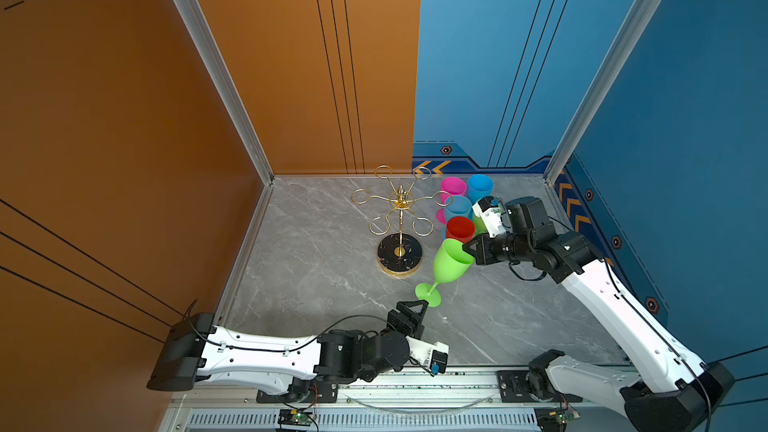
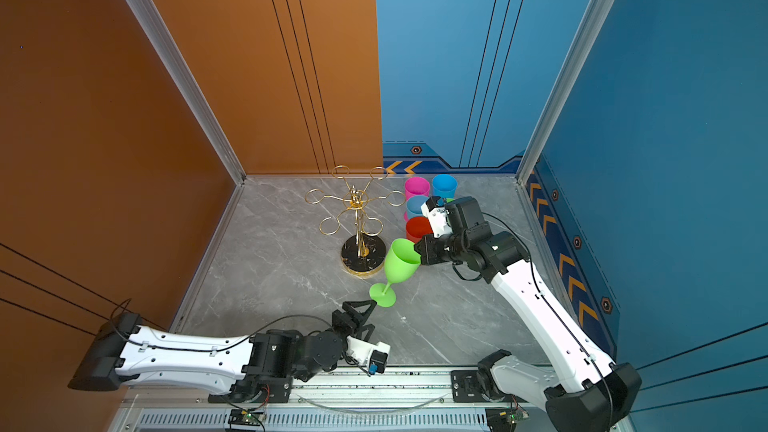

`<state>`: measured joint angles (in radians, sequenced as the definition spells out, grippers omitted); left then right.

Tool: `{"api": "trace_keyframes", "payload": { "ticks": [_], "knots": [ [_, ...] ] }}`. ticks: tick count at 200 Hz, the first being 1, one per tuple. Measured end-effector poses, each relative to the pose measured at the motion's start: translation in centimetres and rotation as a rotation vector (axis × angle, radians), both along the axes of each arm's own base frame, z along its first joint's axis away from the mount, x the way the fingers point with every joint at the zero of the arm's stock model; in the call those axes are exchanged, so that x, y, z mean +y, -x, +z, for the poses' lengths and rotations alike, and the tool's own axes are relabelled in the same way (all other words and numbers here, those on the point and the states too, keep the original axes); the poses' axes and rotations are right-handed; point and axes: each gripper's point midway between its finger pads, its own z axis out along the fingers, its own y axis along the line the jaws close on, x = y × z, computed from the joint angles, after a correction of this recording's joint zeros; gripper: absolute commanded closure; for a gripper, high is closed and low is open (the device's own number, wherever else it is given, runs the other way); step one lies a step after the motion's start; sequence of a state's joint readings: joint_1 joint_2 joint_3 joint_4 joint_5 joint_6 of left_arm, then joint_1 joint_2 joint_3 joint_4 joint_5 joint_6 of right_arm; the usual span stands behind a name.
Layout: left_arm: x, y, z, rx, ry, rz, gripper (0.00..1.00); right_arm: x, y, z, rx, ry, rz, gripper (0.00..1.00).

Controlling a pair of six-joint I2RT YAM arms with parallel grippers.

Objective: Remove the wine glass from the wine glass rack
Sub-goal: 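Open the left gripper off the glass foot while the right holds the rim, then carry the green glass beside the red glass with the right gripper while the left retracts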

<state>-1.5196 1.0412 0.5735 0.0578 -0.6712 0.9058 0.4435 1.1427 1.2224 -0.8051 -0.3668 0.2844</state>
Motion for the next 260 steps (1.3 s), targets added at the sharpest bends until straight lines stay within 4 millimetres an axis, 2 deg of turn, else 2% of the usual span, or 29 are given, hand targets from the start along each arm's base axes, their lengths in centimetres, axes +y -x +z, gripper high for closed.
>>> {"api": "trace_keyframes", "payload": {
  "ticks": [27, 30, 36, 74, 126, 197, 260],
  "knots": [
    [0.3, -0.2, 0.7, 0.052, 0.085, 0.051, 0.15, -0.5, -0.2, 0.3, -0.033, 0.023, -0.013, 1.0],
    [0.4, -0.3, 0.8, 0.056, 0.093, 0.059, 0.1, -0.6, -0.2, 0.3, -0.037, 0.025, -0.014, 1.0],
    [0.6, -0.5, 1.0, 0.062, 0.112, 0.077, 0.08, -0.7, -0.2, 0.4, -0.042, 0.03, -0.017, 1.0],
    [1.5, -1.3, 1.9, 0.1, 0.212, 0.18, 0.03, -1.4, -0.5, 0.4, -0.064, 0.057, -0.04, 1.0],
    [2.9, -2.9, 2.5, 0.161, 0.334, 0.324, 0.0, -2.5, -0.7, -0.2, -0.076, 0.108, -0.075, 1.0],
    [6.3, -5.6, 3.5, 0.247, 0.508, 0.515, 0.01, -4.8, -0.9, -0.9, -0.089, 0.176, -0.151, 1.0],
    [9.2, -7.3, 2.7, 0.295, 0.561, 0.656, 0.02, -7.1, -1.5, -2.1, -0.09, 0.252, -0.233, 1.0]
  ]
}}
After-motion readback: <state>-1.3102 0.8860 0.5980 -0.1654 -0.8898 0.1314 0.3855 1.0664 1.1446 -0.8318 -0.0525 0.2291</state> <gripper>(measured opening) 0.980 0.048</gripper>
